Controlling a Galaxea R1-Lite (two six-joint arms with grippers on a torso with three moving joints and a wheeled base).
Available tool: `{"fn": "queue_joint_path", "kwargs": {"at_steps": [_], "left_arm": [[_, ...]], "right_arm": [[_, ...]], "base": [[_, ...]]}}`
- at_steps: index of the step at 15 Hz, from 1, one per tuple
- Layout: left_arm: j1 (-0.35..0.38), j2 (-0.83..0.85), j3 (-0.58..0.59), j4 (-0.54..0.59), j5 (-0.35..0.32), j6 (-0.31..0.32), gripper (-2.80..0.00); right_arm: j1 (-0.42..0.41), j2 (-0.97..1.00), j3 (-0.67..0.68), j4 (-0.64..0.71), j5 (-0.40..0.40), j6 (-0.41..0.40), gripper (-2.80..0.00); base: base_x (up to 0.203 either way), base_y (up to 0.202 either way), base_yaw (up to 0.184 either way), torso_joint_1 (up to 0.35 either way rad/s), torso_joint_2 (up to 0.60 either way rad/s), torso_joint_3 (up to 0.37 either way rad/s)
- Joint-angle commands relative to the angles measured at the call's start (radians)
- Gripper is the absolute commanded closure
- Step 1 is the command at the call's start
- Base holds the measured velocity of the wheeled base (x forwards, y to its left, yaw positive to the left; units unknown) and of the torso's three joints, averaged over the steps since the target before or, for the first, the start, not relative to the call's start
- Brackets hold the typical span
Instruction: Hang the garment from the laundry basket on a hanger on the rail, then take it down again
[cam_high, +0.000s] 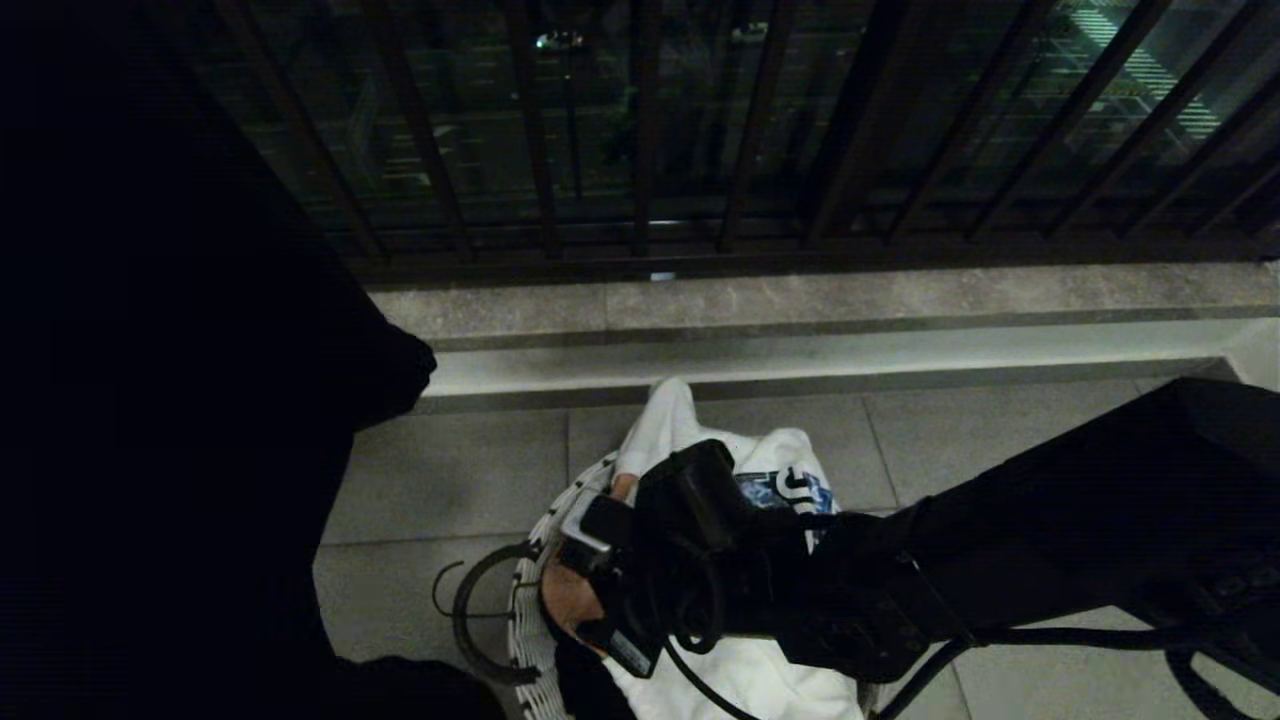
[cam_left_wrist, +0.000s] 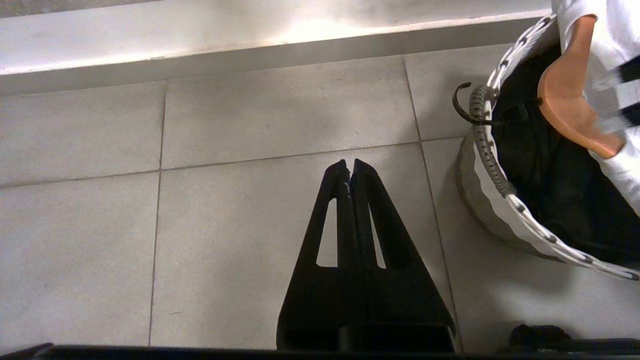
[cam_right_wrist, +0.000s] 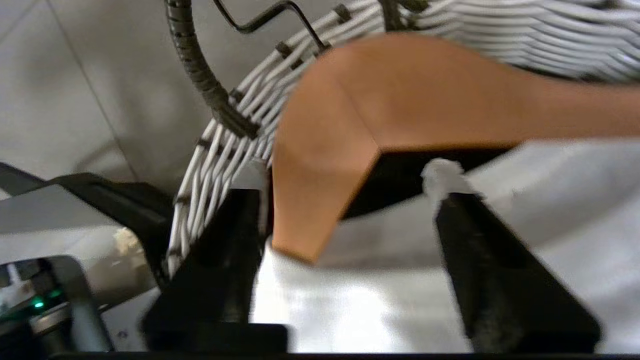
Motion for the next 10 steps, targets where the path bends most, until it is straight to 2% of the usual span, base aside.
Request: {"fn": "queue_joint_path", "kwargs": {"at_steps": [1, 10], "left_arm": [[0.000, -0.002, 0.003, 0.000, 0.001, 0.000, 0.00], [0.000, -0.002, 0.003, 0.000, 0.000, 0.000, 0.00]], "right_arm": [[0.007, 0.047, -0.030, -0.003, -0.003, -0.004, -2.80], [0.007, 0.131, -0.093, -0.023, -0.004, -0.015, -2.80]], "base": [[0.000, 0.000, 0.000, 0.000, 0.00, 0.000], [0.000, 0.000, 0.000, 0.000, 0.00, 0.000]]}}
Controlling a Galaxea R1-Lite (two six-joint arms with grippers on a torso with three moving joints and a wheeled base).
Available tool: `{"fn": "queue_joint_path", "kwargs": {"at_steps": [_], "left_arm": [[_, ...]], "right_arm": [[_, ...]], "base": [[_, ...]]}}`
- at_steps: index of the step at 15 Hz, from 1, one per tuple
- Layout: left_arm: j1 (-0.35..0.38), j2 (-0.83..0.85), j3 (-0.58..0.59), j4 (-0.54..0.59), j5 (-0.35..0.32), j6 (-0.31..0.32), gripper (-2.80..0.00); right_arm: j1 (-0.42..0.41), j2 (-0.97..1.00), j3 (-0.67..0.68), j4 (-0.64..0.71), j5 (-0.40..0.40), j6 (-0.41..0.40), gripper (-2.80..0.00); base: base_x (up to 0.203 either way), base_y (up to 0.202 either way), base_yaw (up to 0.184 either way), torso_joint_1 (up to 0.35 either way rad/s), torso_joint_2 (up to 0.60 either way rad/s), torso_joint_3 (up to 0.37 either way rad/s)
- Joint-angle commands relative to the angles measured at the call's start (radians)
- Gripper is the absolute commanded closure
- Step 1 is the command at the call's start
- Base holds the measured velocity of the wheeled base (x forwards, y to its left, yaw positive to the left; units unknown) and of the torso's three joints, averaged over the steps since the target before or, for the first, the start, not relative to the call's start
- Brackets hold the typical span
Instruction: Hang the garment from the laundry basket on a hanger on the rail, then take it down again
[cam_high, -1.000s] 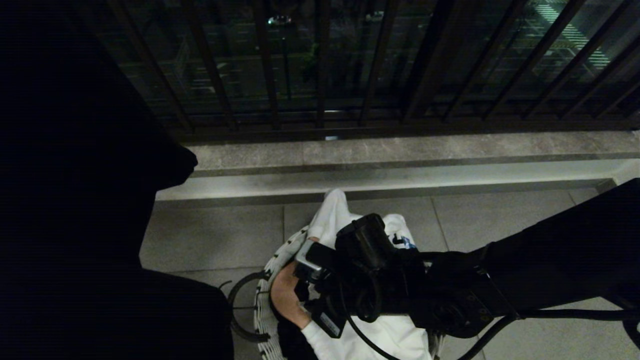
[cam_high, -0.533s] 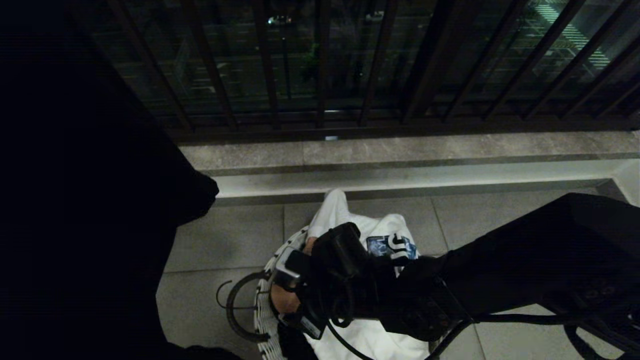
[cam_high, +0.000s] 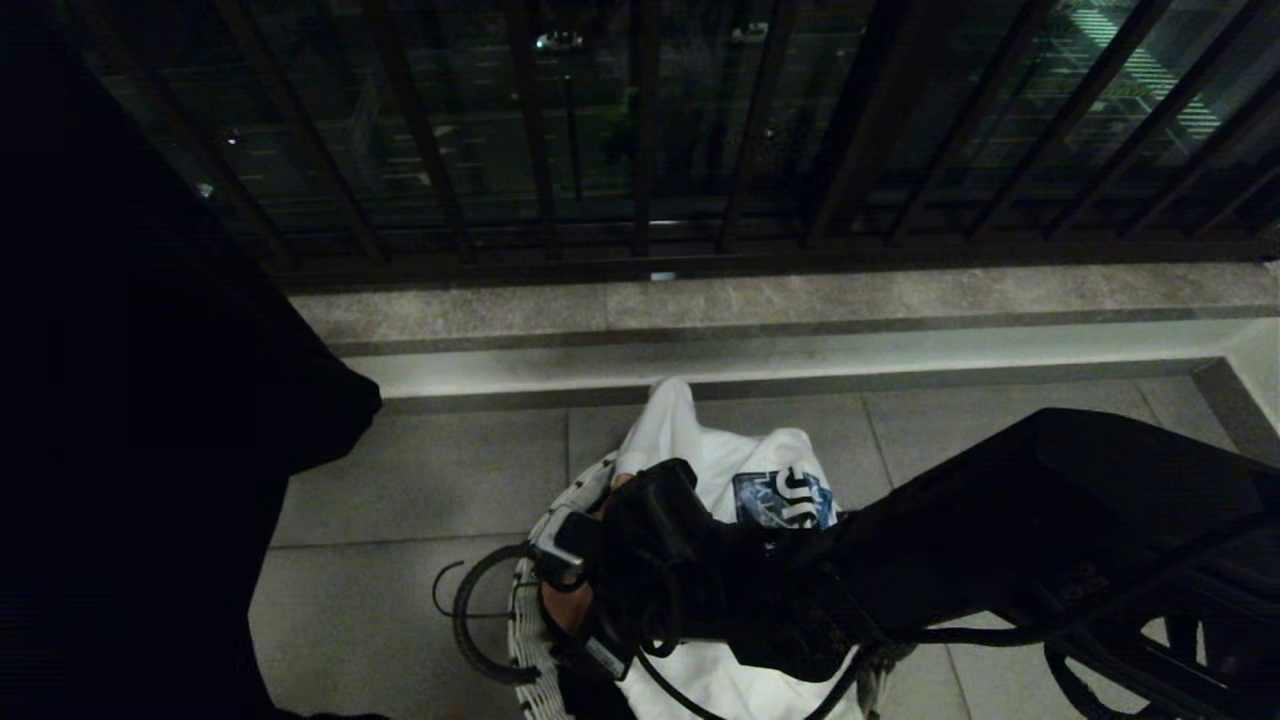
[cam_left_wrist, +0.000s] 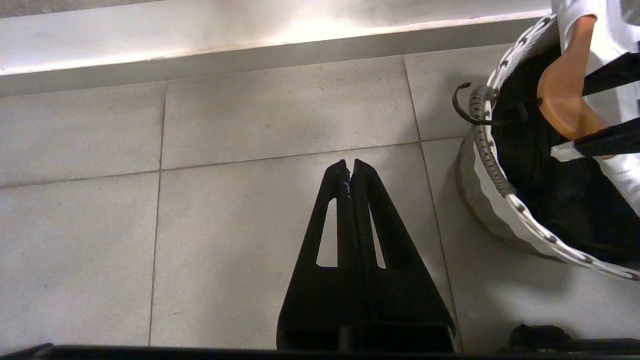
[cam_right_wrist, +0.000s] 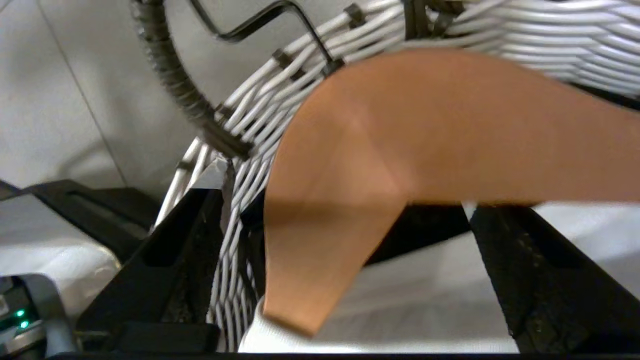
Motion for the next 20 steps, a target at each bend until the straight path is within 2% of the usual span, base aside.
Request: {"fn": "queue_joint_path", "kwargs": {"at_steps": [1, 9, 10, 20], "left_arm": [[0.000, -0.002, 0.003, 0.000, 0.000, -0.001, 0.00], [0.000, -0.002, 0.003, 0.000, -0.001, 0.000, 0.00], [0.000, -0.002, 0.003, 0.000, 0.001, -0.001, 0.00], [0.000, -0.002, 0.003, 0.000, 0.000, 0.000, 0.00]], "right_arm": [[0.000, 0.022, -0.018, -0.002, 0.001, -0.002, -2.80], [0.000, 0.070, -0.054, -0.004, -0.010, -0.004, -2.80], [-0.001, 0.073, -0.057, -0.004, -0.010, -0.003, 0.00], [0.000, 0.039, -0.036, -0.006, -0.023, -0.001, 0.00]], "base": [[0.000, 0.000, 0.000, 0.000, 0.00, 0.000], [0.000, 0.000, 0.000, 0.000, 0.00, 0.000], [0.000, 0.000, 0.000, 0.000, 0.00, 0.000], [0.000, 0.000, 0.000, 0.000, 0.00, 0.000]]}}
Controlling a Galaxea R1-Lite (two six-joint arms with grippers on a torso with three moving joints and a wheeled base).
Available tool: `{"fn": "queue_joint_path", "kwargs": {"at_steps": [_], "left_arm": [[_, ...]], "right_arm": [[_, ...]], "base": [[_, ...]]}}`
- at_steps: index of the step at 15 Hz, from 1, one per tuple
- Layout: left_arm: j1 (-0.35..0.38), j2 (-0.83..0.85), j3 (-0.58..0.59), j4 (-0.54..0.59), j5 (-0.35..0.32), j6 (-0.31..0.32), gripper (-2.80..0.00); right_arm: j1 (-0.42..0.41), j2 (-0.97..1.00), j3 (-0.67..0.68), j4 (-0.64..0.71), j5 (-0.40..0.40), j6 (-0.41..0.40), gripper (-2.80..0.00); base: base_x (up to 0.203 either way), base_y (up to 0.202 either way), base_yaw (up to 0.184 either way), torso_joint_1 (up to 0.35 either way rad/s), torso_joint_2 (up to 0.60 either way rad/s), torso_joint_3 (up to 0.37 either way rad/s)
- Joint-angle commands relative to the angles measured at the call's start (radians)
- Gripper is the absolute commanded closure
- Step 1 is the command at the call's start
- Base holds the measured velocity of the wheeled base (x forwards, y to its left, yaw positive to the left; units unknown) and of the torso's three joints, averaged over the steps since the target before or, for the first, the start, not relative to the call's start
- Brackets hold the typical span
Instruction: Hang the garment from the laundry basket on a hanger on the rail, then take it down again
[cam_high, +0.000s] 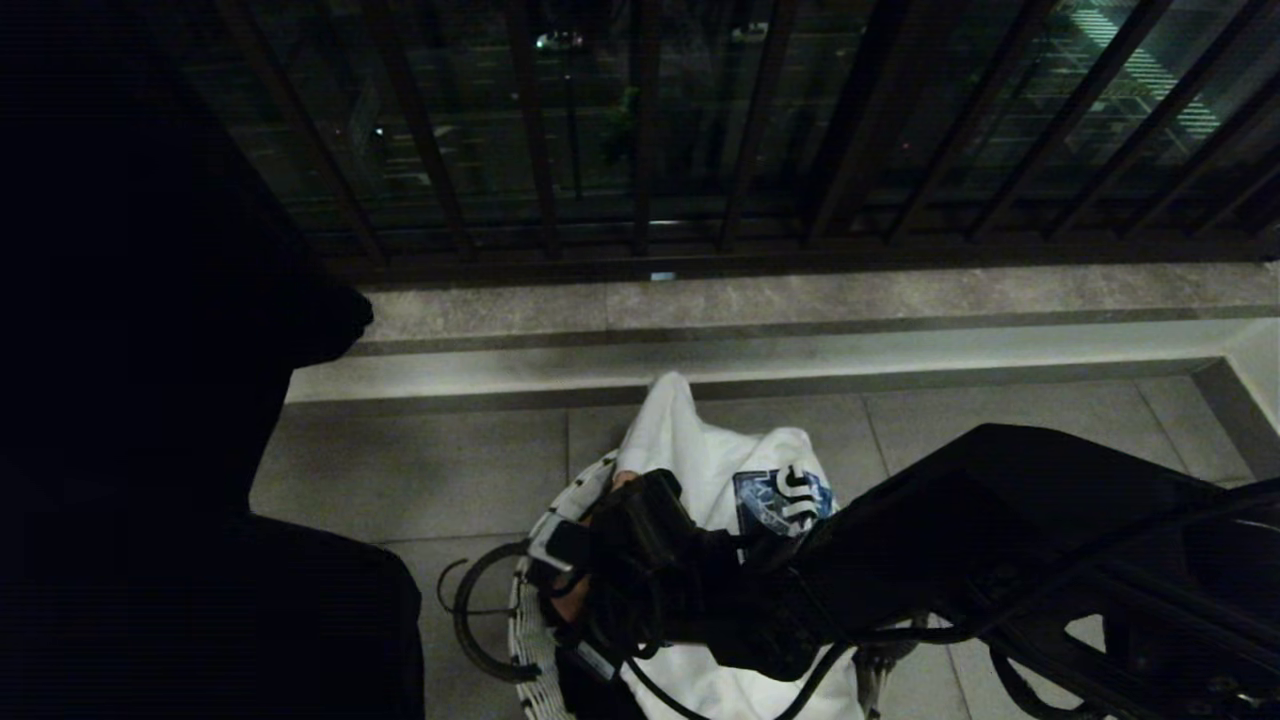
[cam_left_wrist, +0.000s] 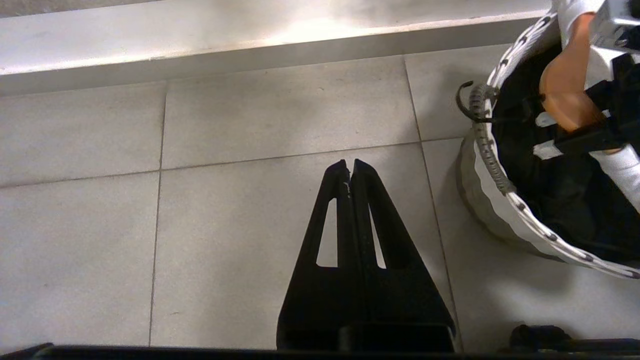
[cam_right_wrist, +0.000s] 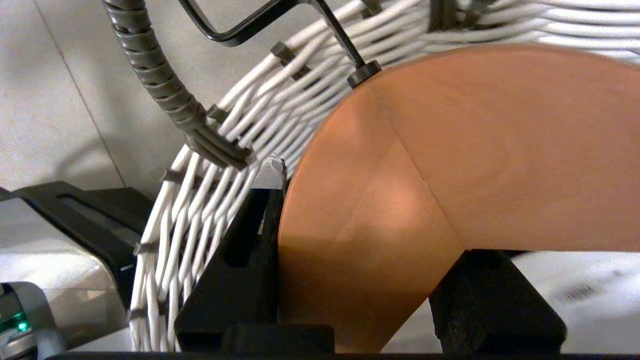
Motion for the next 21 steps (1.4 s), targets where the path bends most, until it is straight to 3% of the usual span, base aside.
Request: {"fn": "queue_joint_path", "kwargs": {"at_steps": [1, 9, 15, 21], "left_arm": [[0.000, -0.001, 0.003, 0.000, 0.001, 0.000, 0.00], [0.000, -0.001, 0.003, 0.000, 0.001, 0.000, 0.00], [0.000, -0.001, 0.003, 0.000, 0.001, 0.000, 0.00], [0.000, -0.001, 0.003, 0.000, 0.001, 0.000, 0.00]], "right_arm": [[0.002, -0.035, 0.019, -0.004, -0.001, -0.002, 0.00], [0.015, -0.248, 0.159, -0.024, -0.004, 0.022, 0.00], [0.035, -0.478, 0.314, -0.023, -0.004, 0.131, 0.00], [0.055, -0.692, 0.354, -0.016, -0.049, 0.252, 0.00]], "base": [[0.000, 0.000, 0.000, 0.000, 0.00, 0.000], [0.000, 0.000, 0.000, 0.000, 0.00, 0.000], [0.000, 0.000, 0.000, 0.000, 0.00, 0.000], [0.000, 0.000, 0.000, 0.000, 0.00, 0.000]]}}
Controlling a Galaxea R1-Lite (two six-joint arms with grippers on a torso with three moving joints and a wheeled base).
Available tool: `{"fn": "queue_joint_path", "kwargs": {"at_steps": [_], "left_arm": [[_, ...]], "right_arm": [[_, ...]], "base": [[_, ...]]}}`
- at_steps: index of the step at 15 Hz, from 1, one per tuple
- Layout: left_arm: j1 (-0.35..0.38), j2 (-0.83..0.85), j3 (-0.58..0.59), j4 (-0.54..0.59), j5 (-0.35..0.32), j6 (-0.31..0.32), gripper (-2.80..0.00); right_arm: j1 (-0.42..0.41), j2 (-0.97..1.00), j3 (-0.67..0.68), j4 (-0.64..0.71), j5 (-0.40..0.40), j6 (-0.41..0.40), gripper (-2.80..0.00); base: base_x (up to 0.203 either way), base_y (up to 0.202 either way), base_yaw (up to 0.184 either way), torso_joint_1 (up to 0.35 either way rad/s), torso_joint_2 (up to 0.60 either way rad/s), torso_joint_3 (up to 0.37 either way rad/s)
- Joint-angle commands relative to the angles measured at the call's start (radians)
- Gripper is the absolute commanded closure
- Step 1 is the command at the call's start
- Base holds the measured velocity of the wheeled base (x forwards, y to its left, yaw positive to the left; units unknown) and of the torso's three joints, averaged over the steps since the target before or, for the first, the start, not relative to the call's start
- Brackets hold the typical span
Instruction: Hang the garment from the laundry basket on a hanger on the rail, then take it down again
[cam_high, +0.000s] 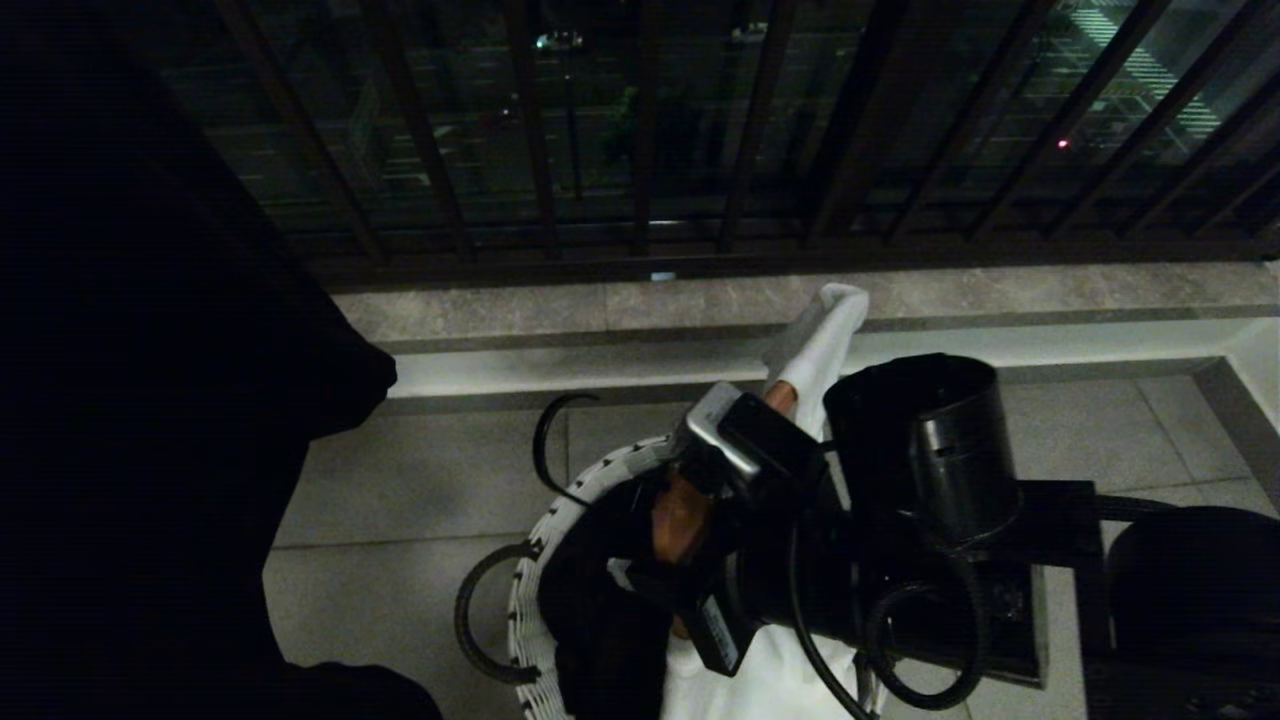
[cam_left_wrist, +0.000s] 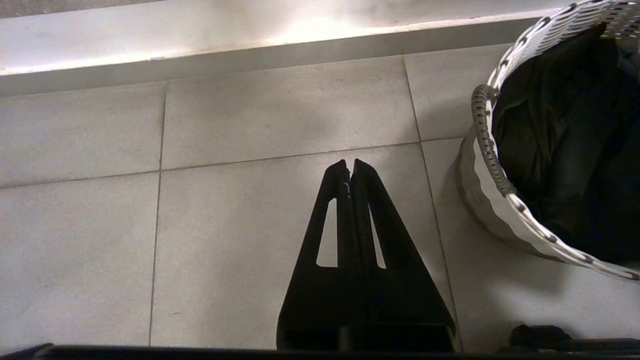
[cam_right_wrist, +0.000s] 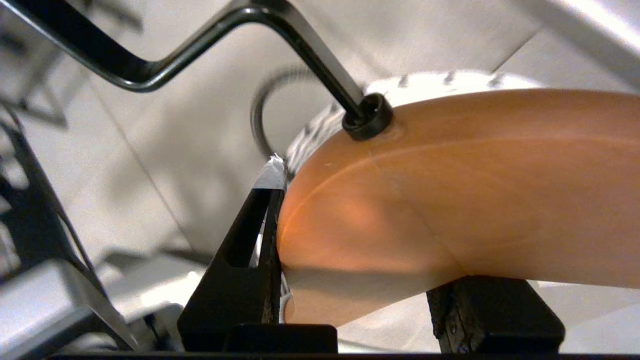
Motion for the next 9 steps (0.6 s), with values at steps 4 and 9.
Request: {"fn": "queue_joint_path", "kwargs": {"at_steps": [4, 9], "left_arm": [[0.000, -0.001, 0.003, 0.000, 0.001, 0.000, 0.00], [0.000, -0.001, 0.003, 0.000, 0.000, 0.001, 0.00]], "right_arm": [[0.001, -0.128, -0.010, -0.004, -0.069, 0.011, 0.00], [0.000, -0.223, -0.062, 0.032, -0.085, 0.011, 0.00]], "base": [[0.000, 0.000, 0.000, 0.000, 0.00, 0.000], [0.000, 0.000, 0.000, 0.000, 0.00, 0.000]]}}
